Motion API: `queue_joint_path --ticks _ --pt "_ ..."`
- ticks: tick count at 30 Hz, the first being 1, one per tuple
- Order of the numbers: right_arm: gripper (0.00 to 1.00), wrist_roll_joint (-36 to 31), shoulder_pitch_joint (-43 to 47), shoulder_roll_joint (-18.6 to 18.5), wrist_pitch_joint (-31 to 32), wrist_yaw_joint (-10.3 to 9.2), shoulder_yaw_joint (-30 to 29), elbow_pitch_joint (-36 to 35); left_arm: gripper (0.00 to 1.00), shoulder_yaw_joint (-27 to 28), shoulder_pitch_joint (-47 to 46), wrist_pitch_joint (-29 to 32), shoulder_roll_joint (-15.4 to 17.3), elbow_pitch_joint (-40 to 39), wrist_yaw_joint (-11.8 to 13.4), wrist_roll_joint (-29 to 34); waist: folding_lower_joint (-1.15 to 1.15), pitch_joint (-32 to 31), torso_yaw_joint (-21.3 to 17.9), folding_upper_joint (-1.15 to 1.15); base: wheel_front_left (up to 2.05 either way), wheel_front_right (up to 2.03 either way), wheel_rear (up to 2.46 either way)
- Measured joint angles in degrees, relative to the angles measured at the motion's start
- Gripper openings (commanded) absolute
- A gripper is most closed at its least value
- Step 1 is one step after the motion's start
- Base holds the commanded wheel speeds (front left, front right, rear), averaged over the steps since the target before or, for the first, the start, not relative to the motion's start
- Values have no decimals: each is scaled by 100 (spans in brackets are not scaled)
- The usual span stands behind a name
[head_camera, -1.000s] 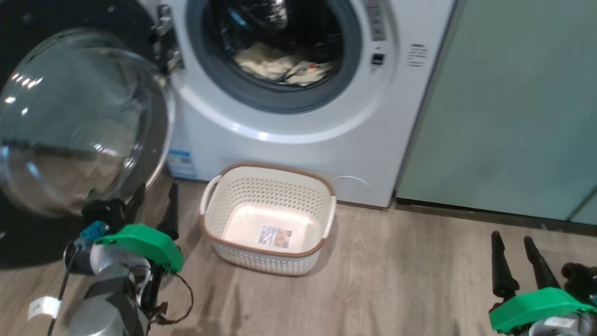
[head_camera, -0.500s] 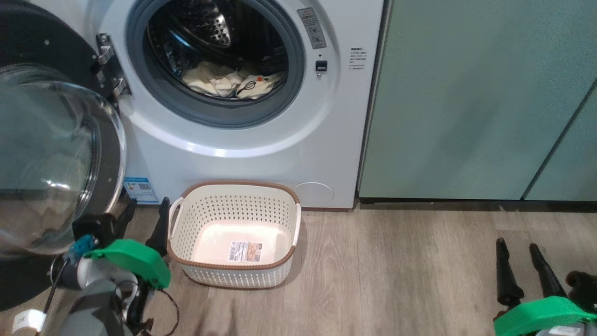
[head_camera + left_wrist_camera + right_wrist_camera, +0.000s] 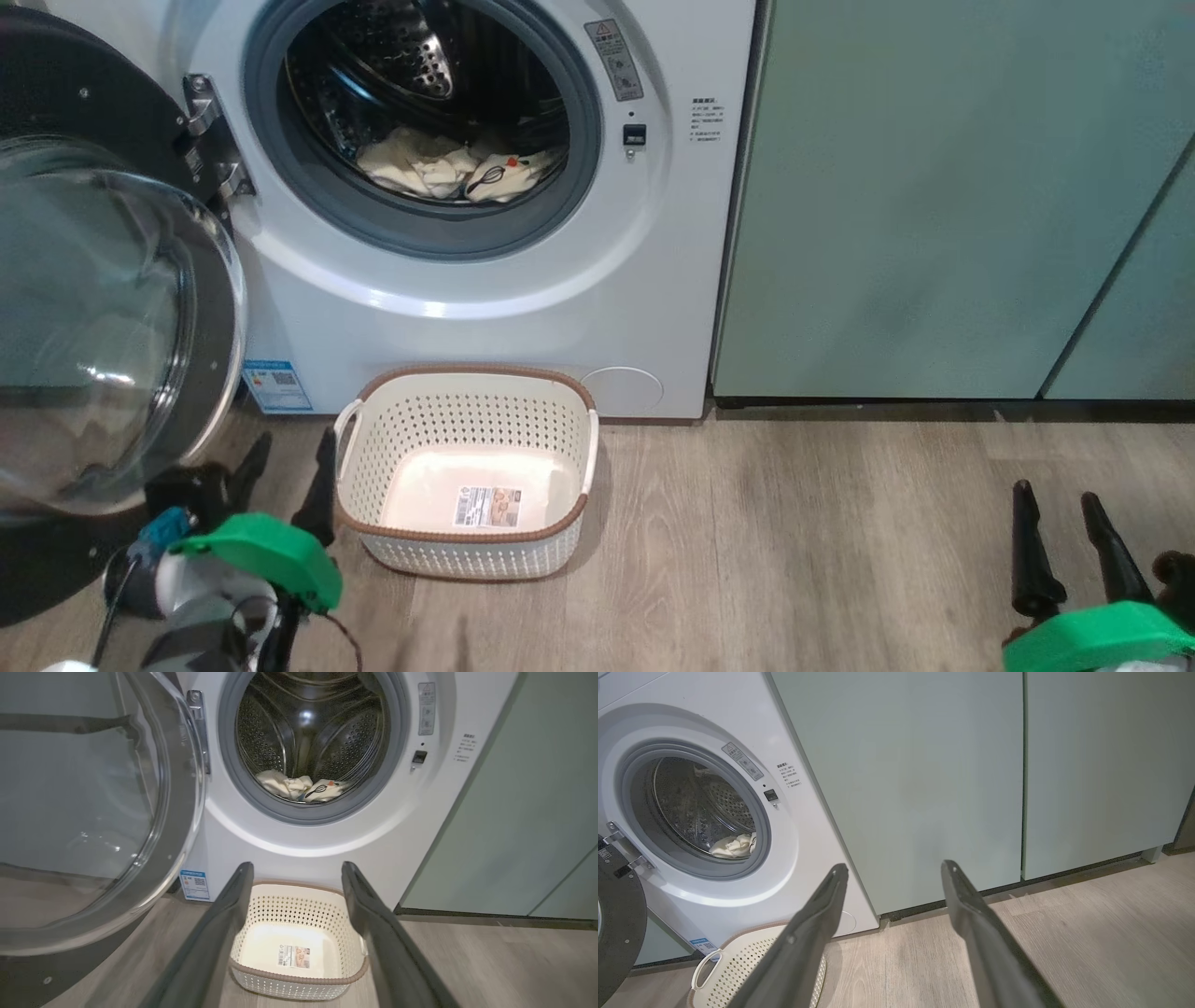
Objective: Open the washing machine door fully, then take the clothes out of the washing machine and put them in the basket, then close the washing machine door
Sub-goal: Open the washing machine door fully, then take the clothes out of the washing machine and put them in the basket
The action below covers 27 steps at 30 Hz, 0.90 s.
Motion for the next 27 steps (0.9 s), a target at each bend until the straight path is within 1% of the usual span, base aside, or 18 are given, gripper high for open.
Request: queue_joint_path --ticks 8,19,22,27 --pt "100 -38 85 65 0 0 -57 -27 100 55 24 0 -15 -30 -54 45 0 0 32 0 0 0 0" --pt "100 -38 83 69 0 0 -62 -29 100 122 24 0 -136 -98 -110 73 0 41 76 0 0 0 0" --pt "100 -38 83 69 0 0 -58 -27 100 226 24 0 -171 -103 -110 13 0 52 85 0 0 0 0" --pt "100 -38 82 69 0 0 -47 -25 100 230 23 0 -204 -98 -141 -124 0 64 89 0 27 -27 0"
